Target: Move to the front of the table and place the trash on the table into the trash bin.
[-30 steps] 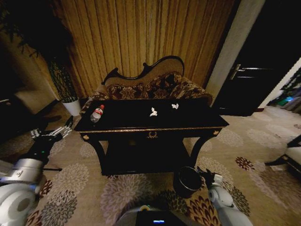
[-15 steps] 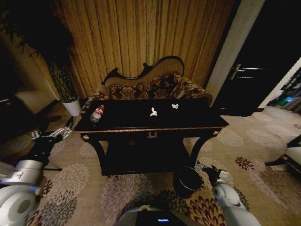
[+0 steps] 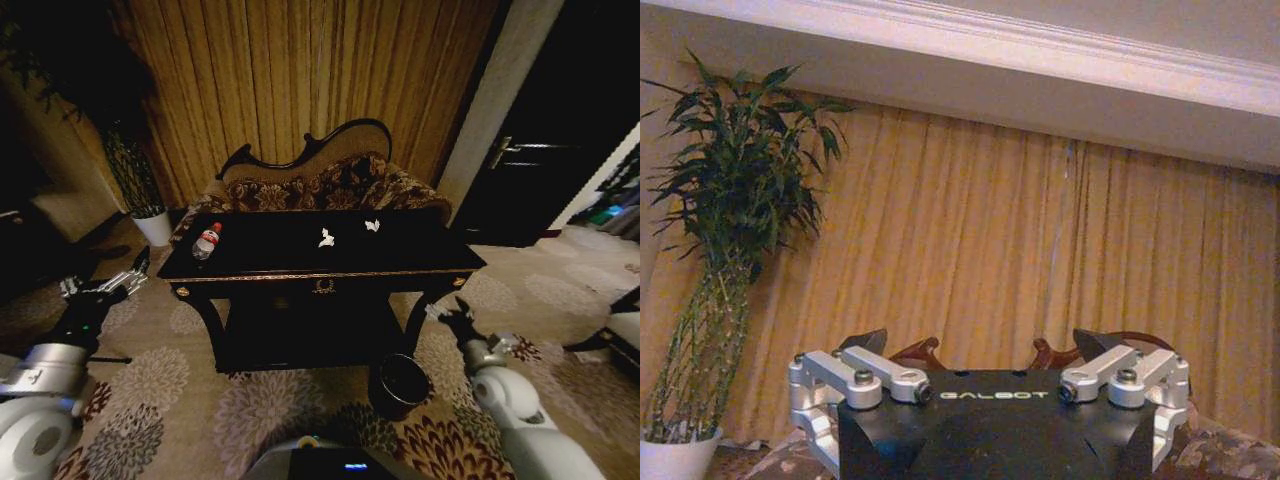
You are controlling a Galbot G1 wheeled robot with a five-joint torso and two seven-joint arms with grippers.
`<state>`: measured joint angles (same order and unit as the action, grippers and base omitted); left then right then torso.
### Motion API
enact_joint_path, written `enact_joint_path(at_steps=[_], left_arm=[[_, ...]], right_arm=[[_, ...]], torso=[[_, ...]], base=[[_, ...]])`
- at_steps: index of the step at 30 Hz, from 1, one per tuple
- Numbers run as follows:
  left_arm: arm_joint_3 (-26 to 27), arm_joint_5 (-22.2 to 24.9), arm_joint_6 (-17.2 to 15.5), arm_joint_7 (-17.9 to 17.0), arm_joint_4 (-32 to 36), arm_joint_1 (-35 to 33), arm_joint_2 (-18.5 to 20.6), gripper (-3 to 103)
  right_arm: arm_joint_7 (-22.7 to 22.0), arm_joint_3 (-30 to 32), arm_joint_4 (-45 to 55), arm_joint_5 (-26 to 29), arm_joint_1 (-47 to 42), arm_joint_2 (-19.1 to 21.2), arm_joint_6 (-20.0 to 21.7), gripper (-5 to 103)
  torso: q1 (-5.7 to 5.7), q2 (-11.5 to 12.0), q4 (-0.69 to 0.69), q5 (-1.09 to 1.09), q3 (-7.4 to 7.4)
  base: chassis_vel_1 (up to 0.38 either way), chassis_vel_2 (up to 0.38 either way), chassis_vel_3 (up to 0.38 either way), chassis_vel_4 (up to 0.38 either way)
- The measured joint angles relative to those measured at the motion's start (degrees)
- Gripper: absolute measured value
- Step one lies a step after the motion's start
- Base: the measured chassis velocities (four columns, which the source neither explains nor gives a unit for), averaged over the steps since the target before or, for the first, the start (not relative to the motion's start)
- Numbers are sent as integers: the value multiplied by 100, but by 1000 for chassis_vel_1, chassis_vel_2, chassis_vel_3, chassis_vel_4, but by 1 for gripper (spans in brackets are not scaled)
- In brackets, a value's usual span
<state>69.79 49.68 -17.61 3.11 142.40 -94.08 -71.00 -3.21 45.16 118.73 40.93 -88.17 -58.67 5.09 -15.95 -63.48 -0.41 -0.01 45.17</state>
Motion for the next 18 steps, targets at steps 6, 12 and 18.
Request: enact_joint_path(at_steps=[6, 12, 18], left_arm=[[189, 23, -556, -129, 50, -26, 20, 100], [220, -86, -703, -160, -25, 5, 118, 100], [93, -465, -835, -169, -206, 51, 136, 100]], right_arm=[[-286, 16, 578, 18, 52, 155, 354, 100], [-468, 113, 830, 137, 30, 283, 519, 100], [-550, 150, 1214, 192, -26, 304, 563, 100]], torso=[[0, 0, 1, 0, 0], [0, -1, 0, 1, 0], [0, 0, 0, 0, 0]], base=[[0, 0, 0, 0], [0, 0, 0, 0], [0, 0, 0, 0]])
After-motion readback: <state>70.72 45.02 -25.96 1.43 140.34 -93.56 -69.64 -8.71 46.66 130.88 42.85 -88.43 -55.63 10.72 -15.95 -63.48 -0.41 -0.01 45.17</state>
